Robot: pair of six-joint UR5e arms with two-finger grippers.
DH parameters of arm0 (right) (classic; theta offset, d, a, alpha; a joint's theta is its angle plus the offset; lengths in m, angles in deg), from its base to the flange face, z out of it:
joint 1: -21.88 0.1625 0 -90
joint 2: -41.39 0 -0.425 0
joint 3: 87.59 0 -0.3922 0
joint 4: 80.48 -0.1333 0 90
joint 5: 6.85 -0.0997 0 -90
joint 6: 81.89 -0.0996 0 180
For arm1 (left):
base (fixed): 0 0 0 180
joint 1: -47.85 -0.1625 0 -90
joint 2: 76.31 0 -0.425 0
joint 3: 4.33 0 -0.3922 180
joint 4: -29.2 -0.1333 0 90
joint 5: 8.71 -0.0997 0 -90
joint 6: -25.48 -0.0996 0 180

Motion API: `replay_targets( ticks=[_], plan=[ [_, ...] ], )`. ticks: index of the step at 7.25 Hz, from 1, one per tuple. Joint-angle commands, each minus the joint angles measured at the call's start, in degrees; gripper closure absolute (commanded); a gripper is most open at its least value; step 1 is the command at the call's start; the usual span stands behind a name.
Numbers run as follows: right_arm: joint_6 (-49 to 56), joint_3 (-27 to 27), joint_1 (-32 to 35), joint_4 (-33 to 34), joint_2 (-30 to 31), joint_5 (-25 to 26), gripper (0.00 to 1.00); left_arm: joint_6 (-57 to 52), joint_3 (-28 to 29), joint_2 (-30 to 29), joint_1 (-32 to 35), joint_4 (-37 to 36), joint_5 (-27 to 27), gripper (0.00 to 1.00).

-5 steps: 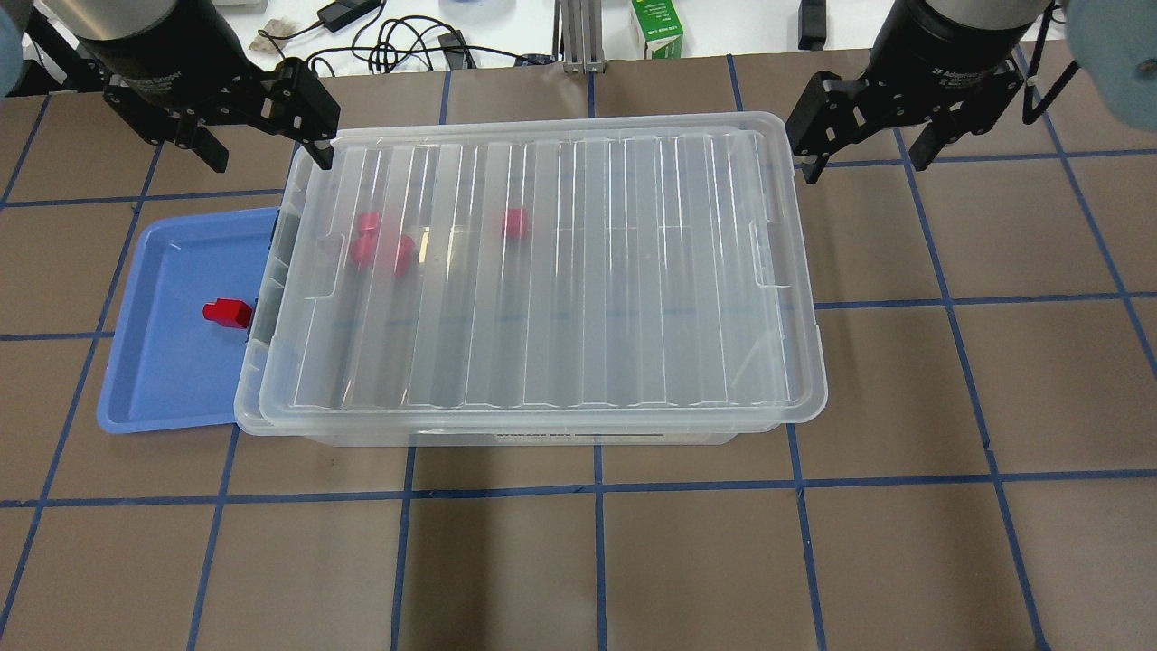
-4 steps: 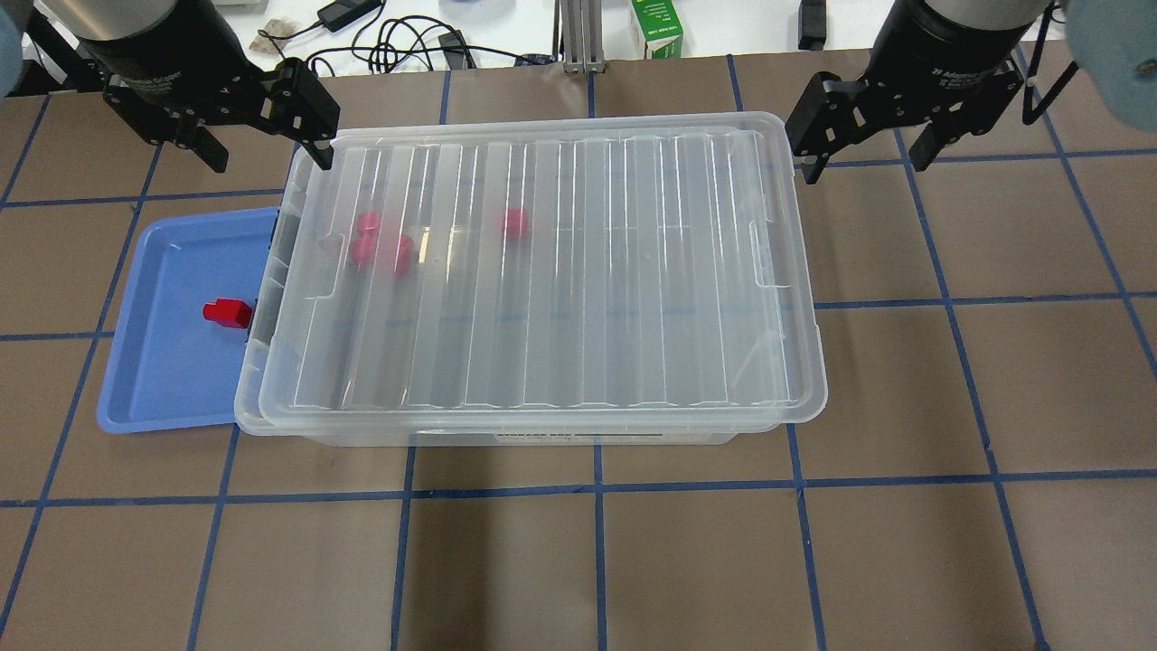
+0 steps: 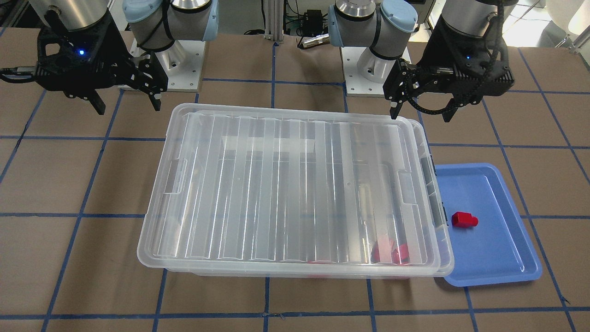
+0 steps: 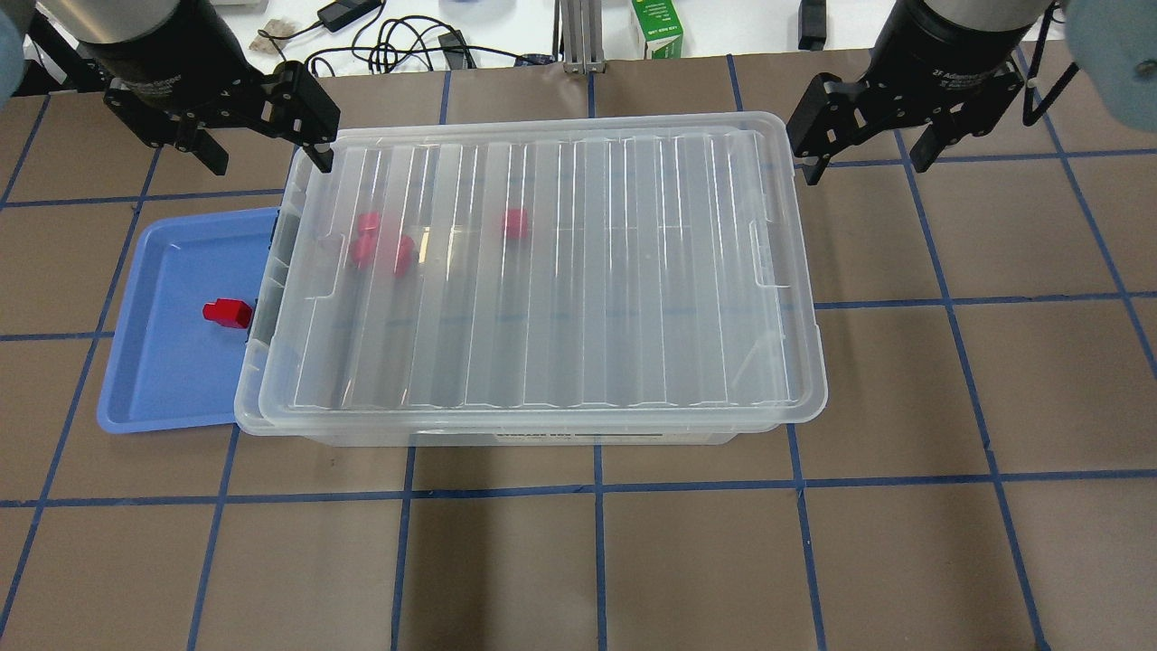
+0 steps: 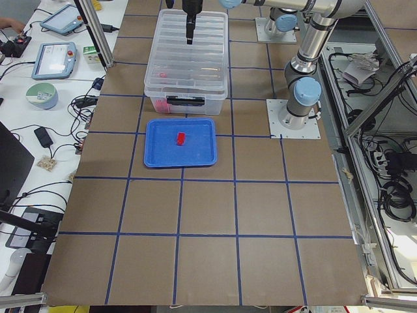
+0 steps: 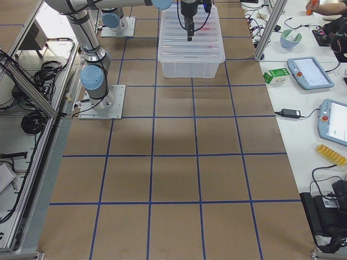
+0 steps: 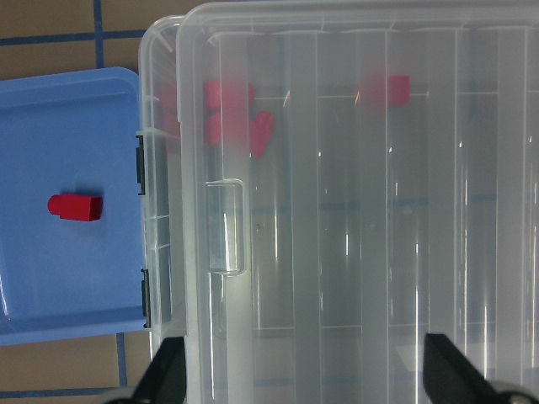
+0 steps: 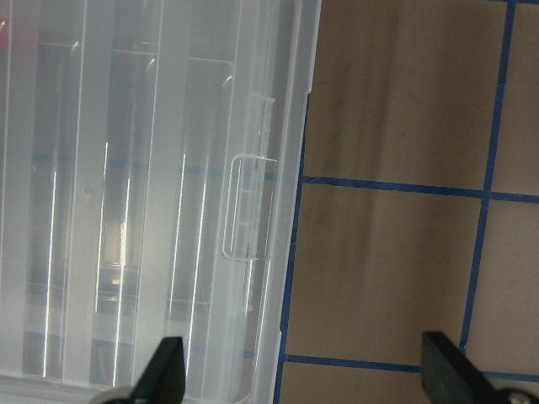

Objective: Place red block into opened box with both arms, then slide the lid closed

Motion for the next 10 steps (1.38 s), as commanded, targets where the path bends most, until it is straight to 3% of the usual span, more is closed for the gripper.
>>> replay_targets(
  ticks=[1,2,5,8,10],
  plan=[
    [-0.1,-1.9,-0.1,0.0,-0.1,0.0,0.00,0.0,-0.1,0.0,0.1,0.1,0.0,0.00],
    [-0.2,-5.0,-0.1,1.4,-0.2,-0.2,0.00,0.0,-0.1,0.0,0.1,0.0,0.0,0.00],
    [-0.2,-15.8,-0.1,20.0,-6.7,0.7,0.00,0.0,-0.2,0.0,0.1,0.0,0.0,0.00],
    [-0.1,-16.8,-0.2,21.1,-8.3,1.2,0.00,0.0,-0.2,0.0,0.1,-0.1,-0.1,0.00],
    [0.2,-16.8,-0.7,21.0,-8.3,6.7,0.00,-0.1,-0.2,0.2,0.1,-0.1,-0.1,0.00]
  ],
)
